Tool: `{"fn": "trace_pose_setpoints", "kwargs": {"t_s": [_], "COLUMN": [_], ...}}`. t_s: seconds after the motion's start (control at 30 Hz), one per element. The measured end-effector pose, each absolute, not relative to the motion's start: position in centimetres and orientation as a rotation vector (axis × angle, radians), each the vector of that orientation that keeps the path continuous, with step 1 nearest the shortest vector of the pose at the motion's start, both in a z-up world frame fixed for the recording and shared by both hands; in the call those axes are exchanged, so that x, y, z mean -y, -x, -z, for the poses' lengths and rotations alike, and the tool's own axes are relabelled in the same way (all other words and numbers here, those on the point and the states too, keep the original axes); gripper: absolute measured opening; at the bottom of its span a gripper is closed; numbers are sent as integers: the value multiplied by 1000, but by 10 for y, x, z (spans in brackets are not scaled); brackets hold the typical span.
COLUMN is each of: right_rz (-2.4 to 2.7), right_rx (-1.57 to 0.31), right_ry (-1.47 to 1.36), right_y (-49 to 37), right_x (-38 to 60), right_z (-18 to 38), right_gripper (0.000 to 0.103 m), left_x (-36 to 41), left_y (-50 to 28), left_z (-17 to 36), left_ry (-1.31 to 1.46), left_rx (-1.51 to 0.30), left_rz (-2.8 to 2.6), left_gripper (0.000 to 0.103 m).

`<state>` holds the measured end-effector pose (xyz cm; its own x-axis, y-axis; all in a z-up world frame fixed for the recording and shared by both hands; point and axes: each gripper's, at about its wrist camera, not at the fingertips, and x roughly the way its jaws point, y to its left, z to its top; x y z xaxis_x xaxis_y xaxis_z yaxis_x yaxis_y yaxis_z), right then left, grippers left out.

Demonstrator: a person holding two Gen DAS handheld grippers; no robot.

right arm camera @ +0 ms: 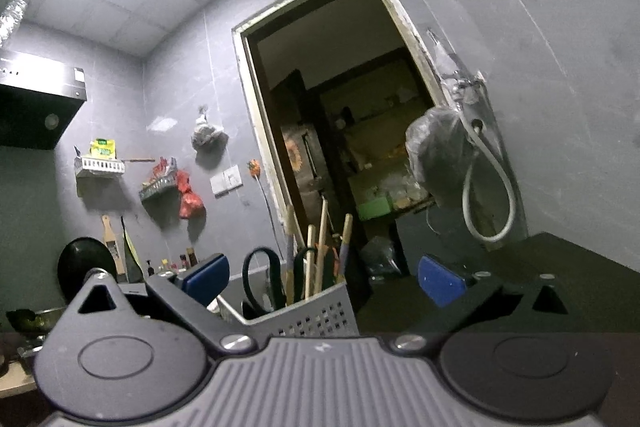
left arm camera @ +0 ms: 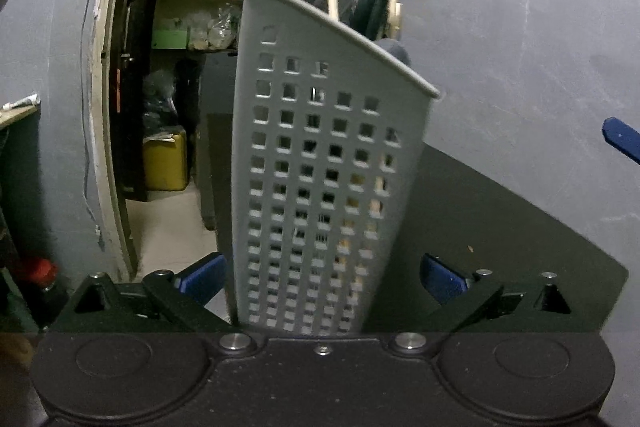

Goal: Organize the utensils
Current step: 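Set the white basket down on the table with the left tool while the right tool withdraws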

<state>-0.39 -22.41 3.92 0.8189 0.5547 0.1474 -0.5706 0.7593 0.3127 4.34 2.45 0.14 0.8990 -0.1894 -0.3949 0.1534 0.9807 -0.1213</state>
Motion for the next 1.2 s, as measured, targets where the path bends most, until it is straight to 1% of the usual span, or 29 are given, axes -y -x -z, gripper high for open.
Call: {"fn": "trace_pose_setpoints", "kwargs": {"t_s": [0.37,0.47,0.63,0.97,1.1,1.2], "right_rz": [-561,-557,-511,-436,-448,-466], "right_rx": [11,2,-72,-188,-259,-276], "right_ry": [-302,-286,-199,-130,-132,-134], "right_y": [34,39,44,66,67,66], "right_x": [231,233,230,224,218,212], "right_z": [-31,-29,-30,-22,-17,-16], "right_gripper": [103,103,103,103,103,103], "left_x": [-37,-41,-49,-59,-58,-55], "left_y": [36,52,79,101,101,101], "left_z": [-35,-40,-43,-41,-41,-42], "left_ry": [12,-4,-12,70,71,62], "left_rx": [-287,-274,-275,-323,-322,-318], "left_rz": [154,118,68,10,-20,-18], "left_gripper": [102,102,102,102,102,102]}}
